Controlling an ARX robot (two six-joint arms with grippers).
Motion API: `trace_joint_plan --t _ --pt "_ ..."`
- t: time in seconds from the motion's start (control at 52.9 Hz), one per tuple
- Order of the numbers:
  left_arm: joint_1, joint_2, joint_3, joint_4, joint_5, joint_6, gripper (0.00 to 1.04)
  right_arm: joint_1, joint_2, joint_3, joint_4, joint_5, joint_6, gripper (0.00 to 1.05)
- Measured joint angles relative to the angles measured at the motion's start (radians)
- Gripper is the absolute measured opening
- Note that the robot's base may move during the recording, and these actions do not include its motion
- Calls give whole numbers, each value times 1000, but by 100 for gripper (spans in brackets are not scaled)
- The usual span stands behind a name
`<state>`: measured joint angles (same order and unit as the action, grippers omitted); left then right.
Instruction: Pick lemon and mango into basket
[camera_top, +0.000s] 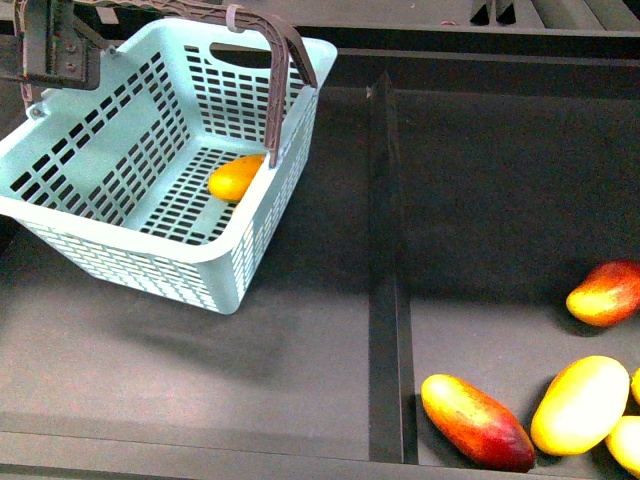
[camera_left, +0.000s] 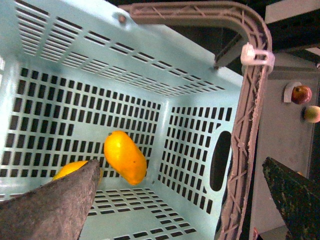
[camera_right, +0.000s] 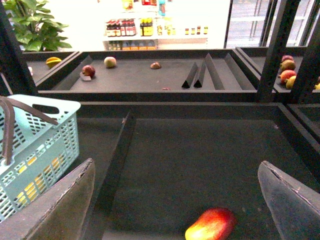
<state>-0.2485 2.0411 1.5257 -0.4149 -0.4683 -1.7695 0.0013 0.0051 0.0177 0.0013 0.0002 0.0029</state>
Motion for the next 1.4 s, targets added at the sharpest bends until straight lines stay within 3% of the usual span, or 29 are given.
trace_joint_plan --t 0.057,0.095,0.132,0.151,0.227,0.284,0.34,0.435,0.567,0.907,0.945,1.021,1.399 --pt "-18 -73 -60 2 -3 -5 98 0 0 0 0 0 0 96" --pt "-19 -127 -158 179 51 108 92 0 0 0 0 -1 0 96" --pt "-14 -183 -274 400 158 321 85 0 0 0 0 0 0 96" --pt "-12 -203 -320 483 180 402 82 0 0 0 0 0 0 96" --pt "11 -310 -625 1051 256 988 64 0 0 0 0 0 0 96" --pt "34 -364 -748 1256 269 1271 53 0 0 0 0 0 0 96" --pt "58 -421 -843 1357 284 1477 43 0 0 0 0 0 0 96" --pt "87 -501 -964 1405 303 1648 25 0 0 0 0 0 0 96" --pt "110 -584 -1091 1424 339 1721 3 0 0 0 0 0 0 96" --pt "175 -871 -1341 1392 399 1754 4 0 0 0 0 0 0 96" --pt "203 -907 -1361 1375 451 1755 4 0 0 0 0 0 0 96" --pt "243 -926 -1416 1419 461 1757 4 0 0 0 0 0 0 96" --pt "245 -1358 -1510 1075 468 1758 4 0 0 0 0 0 0 96"
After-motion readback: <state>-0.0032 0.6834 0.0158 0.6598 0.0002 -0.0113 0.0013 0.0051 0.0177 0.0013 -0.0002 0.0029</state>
